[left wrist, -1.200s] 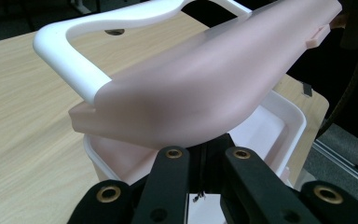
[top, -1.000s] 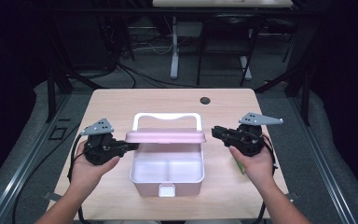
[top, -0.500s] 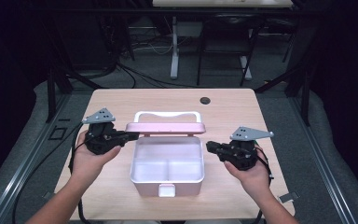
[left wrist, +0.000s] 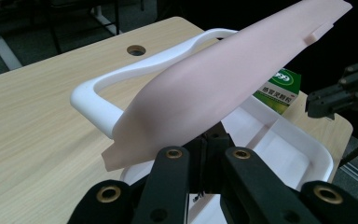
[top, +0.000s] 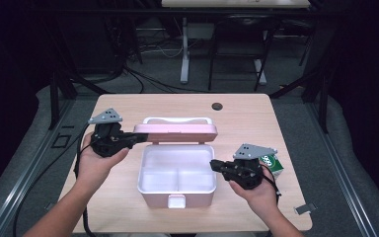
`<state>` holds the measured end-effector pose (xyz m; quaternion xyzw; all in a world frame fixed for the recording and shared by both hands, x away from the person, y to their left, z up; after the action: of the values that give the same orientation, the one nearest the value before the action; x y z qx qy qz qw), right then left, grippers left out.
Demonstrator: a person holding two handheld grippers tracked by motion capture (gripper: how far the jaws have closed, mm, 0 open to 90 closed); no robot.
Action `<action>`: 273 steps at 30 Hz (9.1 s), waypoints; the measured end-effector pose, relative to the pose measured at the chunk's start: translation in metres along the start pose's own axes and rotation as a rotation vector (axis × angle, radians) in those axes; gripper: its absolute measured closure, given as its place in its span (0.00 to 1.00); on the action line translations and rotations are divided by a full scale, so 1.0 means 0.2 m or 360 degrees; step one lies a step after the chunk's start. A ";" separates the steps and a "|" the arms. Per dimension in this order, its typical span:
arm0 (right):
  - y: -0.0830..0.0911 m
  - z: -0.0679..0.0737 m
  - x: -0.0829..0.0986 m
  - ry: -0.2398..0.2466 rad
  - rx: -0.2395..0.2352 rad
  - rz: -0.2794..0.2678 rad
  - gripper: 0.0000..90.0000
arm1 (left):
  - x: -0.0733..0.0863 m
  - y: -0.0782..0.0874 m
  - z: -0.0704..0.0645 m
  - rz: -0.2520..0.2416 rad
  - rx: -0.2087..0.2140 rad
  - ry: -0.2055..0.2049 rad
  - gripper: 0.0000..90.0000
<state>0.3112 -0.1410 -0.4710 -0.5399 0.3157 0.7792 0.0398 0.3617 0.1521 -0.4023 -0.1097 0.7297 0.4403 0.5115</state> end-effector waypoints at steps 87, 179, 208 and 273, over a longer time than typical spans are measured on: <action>-0.17 0.10 0.21 0.0072 -0.0098 0.0056 0.92 | 0.01 -0.21 0.13 0.0120 -0.0092 0.0078 0.97; -0.17 0.10 0.21 0.0071 -0.0106 0.0056 0.89 | 0.17 -0.55 -0.40 0.1239 0.0232 -0.1374 0.91; -0.09 0.10 0.19 0.0065 -0.0073 0.0009 0.87 | 0.19 -0.59 -0.41 0.1285 0.0259 -0.1506 0.97; 0.10 0.03 0.08 0.0057 0.0011 -0.0132 0.84 | 0.02 -0.30 -0.14 0.1224 0.0031 -0.1042 0.99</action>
<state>0.2916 -0.1570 -0.4743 -0.5663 0.2964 0.7660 0.0684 0.3777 0.0969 -0.4338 0.3156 0.5227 0.6015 0.5152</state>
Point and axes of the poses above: each handheld gripper's, and its own axes: y roughly backward along the jaws, x roughly out of its underside, z roughly to its left, the point moved 5 cm from there along -y, roughly forward along the jaws, and after that the axes turned 8 degrees about -x, right-handed, at the moved point
